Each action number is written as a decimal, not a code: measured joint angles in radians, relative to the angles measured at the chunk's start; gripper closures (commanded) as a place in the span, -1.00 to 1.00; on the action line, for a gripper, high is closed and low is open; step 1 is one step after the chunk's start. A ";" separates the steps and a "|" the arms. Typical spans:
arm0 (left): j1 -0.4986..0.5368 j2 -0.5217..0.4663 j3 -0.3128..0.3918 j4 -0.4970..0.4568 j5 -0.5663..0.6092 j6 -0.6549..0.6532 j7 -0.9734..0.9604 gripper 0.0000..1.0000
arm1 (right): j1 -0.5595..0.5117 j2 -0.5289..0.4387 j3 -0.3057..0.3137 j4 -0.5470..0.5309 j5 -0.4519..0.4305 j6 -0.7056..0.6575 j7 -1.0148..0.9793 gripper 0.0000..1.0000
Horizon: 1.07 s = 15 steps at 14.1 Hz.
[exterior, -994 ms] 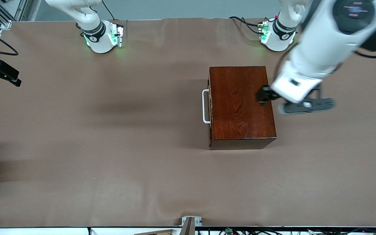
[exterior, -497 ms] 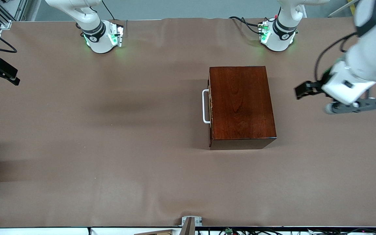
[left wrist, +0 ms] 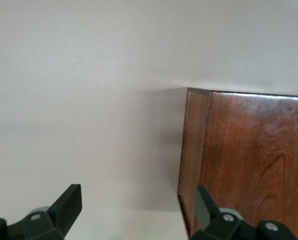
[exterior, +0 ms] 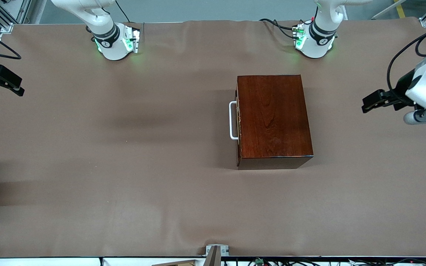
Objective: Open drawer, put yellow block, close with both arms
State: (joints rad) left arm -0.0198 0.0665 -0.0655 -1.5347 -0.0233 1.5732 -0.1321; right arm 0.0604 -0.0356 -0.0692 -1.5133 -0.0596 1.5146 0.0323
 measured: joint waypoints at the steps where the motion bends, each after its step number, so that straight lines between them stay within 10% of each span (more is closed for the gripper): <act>1: 0.000 -0.005 0.002 -0.001 0.000 0.003 0.017 -1.00 | 0.000 0.001 -0.003 0.000 0.000 0.004 0.000 -1.00; 15: -0.004 -0.013 0.003 0.001 0.000 0.016 0.025 -1.00 | -0.025 0.015 -0.014 0.011 0.001 0.020 0.000 -1.00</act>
State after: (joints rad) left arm -0.0236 0.0535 -0.0625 -1.5341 -0.0233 1.5890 -0.1073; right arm 0.0356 -0.0209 -0.0835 -1.5021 -0.0590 1.5346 0.0328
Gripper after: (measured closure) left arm 0.000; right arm 0.000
